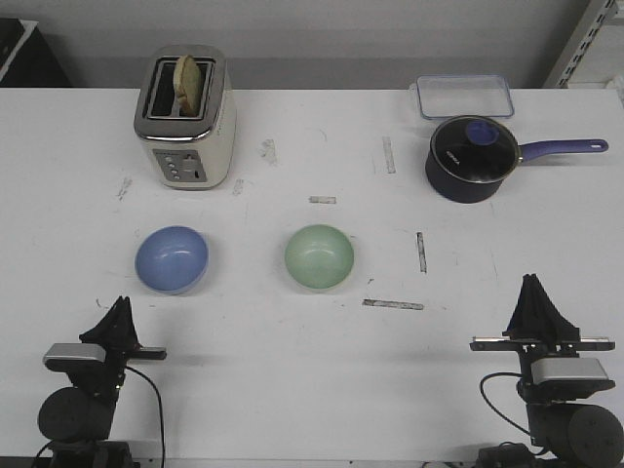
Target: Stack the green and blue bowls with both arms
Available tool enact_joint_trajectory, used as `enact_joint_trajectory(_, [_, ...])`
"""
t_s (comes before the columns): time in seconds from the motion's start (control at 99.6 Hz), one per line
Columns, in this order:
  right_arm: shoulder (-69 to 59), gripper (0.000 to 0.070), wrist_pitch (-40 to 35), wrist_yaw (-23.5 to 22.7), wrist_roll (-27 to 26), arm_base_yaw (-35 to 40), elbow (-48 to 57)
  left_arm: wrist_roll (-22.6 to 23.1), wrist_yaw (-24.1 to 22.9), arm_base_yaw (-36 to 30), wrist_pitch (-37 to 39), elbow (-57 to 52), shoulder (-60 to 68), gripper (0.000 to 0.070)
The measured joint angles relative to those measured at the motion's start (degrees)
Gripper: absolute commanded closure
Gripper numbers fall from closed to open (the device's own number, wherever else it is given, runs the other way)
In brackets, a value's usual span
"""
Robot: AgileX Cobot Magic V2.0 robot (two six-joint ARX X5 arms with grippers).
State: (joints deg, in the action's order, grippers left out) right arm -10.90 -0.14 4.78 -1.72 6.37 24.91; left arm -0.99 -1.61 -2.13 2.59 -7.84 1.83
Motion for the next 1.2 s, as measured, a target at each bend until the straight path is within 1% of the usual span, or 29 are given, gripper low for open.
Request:
enact_joint_trajectory(0.11, [0.0,0.0691,0.0,0.0,0.0,0.0,0.0,0.0,0.0,0.0,-1.2,-4.3,2.8,0.0699])
enact_joint_trajectory(0.221, [0.0,0.0691,0.0,0.0,0.0,0.0,0.0,0.0,0.0,0.0,-4.5,-8.3,7.0,0.0699])
enact_joint_trajectory(0.452, [0.0,0.0691,0.0,0.0,0.0,0.0,0.0,0.6,-0.1,0.0,-15.5,-22.0,20.8,0.0699])
enact_joint_trajectory(0.633, [0.0,0.0691,0.0,0.0,0.0,0.0,0.0,1.1,-0.2,-0.7,-18.6,-31.0,31.6,0.0699])
enact_joint_trajectory(0.804, [0.0,0.0691,0.0,0.0,0.0,0.0,0.0,0.8,-0.3,-0.9,-22.1,-37.2,37.9,0.0699])
enact_joint_trajectory(0.864, [0.0,0.0691,0.0,0.0,0.0,0.0,0.0,-0.1,-0.3,-0.9,-25.2,-39.7,40.4,0.0699])
enact_joint_trajectory(0.954, [0.0,0.0691,0.0,0.0,0.0,0.0,0.0,-2.3,-0.3,-0.9,-32.2,-44.2,45.5,0.0699])
enact_joint_trajectory(1.055, [0.0,0.0691,0.0,0.0,0.0,0.0,0.0,-6.6,0.1,-0.8,-38.6,-48.6,51.9,0.0699])
enact_joint_trajectory(1.125, [0.0,0.0691,0.0,0.0,0.0,0.0,0.0,-9.2,1.2,-0.4,-42.4,-51.4,55.5,0.0694])
enact_joint_trajectory(1.155, [0.0,0.0691,0.0,0.0,0.0,0.0,0.0,-9.9,2.0,-0.1,-43.6,-52.6,56.7,0.0684])
enact_joint_trajectory(1.195, [0.0,0.0691,0.0,0.0,0.0,0.0,0.0,-10.5,3.0,0.3,-45.1,-54.1,58.1,0.0623])
